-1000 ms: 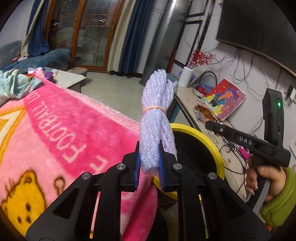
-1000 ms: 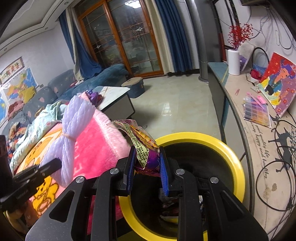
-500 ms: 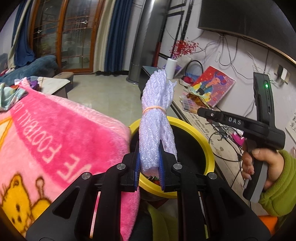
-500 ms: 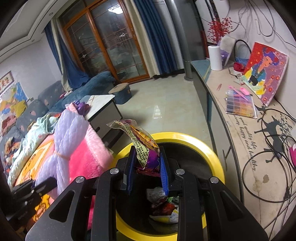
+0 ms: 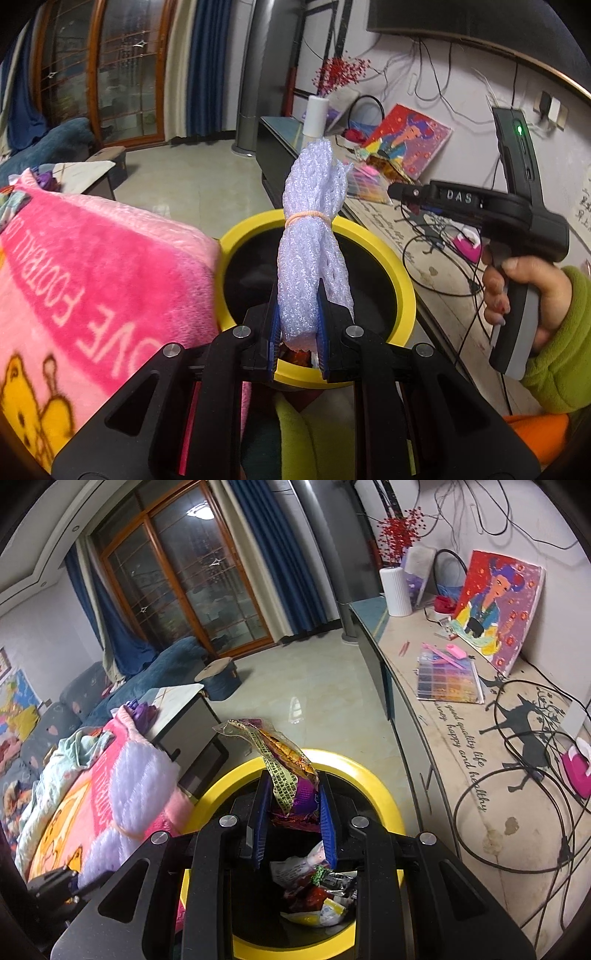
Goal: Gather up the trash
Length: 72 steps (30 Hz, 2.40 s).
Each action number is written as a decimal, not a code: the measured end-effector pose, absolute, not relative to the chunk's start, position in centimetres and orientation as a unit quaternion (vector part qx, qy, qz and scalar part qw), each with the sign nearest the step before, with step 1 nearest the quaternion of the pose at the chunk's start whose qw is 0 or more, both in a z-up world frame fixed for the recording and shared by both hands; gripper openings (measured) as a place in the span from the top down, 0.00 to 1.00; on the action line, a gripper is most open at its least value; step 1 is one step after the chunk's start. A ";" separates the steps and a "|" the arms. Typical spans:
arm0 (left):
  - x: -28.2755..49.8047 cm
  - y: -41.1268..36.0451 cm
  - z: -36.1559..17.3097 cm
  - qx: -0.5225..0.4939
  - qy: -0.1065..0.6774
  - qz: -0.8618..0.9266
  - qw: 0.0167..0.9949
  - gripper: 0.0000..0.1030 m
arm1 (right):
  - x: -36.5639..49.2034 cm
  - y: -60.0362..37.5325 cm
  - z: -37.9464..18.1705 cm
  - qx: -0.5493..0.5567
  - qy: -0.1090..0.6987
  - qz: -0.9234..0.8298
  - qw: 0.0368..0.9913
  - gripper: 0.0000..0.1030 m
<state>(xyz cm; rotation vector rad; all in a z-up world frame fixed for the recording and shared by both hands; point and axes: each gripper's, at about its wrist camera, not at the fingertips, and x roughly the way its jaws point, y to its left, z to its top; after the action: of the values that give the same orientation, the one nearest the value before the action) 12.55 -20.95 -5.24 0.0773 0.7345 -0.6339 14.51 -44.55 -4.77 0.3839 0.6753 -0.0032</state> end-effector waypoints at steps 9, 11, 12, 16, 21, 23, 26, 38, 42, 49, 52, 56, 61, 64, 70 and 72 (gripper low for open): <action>13.2 -23.1 -7.2 0.065 0.372 -0.311 0.872 0.89 | 15.0 -45.3 -5.7 0.197 0.342 -0.012 0.919 0.77; 13.5 -23.4 -7.5 0.068 0.376 -0.311 0.870 0.89 | 15.0 -45.3 -5.9 0.197 0.344 -0.013 0.918 0.77; 13.6 -23.7 -7.6 0.070 0.376 -0.310 0.870 0.89 | 15.1 -45.3 -6.1 0.198 0.347 -0.013 0.917 0.76; 14.4 -24.2 -7.9 0.069 0.378 -0.308 0.870 0.89 | 15.4 -45.4 -6.7 0.205 0.356 -0.012 0.912 0.76; 15.3 -24.5 -8.2 0.068 0.382 -0.302 0.871 0.89 | 15.6 -45.2 -7.0 0.208 0.361 -0.008 0.909 0.75; 15.6 -24.5 -8.3 0.068 0.383 -0.300 0.871 0.89 | 15.7 -45.1 -7.1 0.209 0.363 -0.005 0.908 0.75; 16.1 -24.7 -8.3 0.066 0.384 -0.296 0.872 0.85 | 15.8 -44.9 -7.2 0.209 0.365 -0.002 0.907 0.74; 17.3 -23.7 -7.1 0.041 0.377 -0.282 0.881 0.40 | 15.7 -44.9 -7.2 0.210 0.363 -0.007 0.908 0.59; 17.4 -22.7 -6.3 0.026 0.372 -0.272 0.887 0.24 | 15.5 -44.8 -7.0 0.206 0.362 -0.011 0.909 0.52; 17.2 -20.8 -5.0 0.008 0.363 -0.259 0.895 0.11 | 14.4 -43.5 -5.5 0.178 0.348 -0.013 0.921 0.28; 17.0 -20.0 -4.4 0.004 0.357 -0.251 0.900 0.11 | 13.9 -42.6 -4.7 0.166 0.340 -0.010 0.925 0.18; 16.6 -18.3 -3.5 -0.008 0.350 -0.239 0.906 0.11 | 13.1 -41.0 -3.7 0.153 0.329 -0.002 0.932 0.12; 16.2 -16.5 -2.5 -0.016 0.344 -0.220 0.913 0.11 | 12.4 -39.1 -2.6 0.127 0.317 0.013 0.940 0.07; 16.0 -15.5 -2.1 -0.019 0.341 -0.210 0.916 0.11 | 12.0 -38.0 -2.1 0.115 0.312 0.017 0.943 0.06; 15.2 -13.3 -1.6 -0.027 0.333 -0.192 0.923 0.11 | 11.3 -36.0 -1.8 0.098 0.305 0.031 0.947 0.06; 14.8 -12.7 -1.4 -0.027 0.330 -0.186 0.925 0.11 | 11.0 -35.3 -1.8 0.093 0.303 0.038 0.948 0.06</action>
<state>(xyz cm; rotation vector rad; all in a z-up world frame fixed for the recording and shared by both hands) 14.84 -12.70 -1.44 -0.0557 0.6775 -0.3810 11.00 -35.25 -1.76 0.1891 0.6162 0.0779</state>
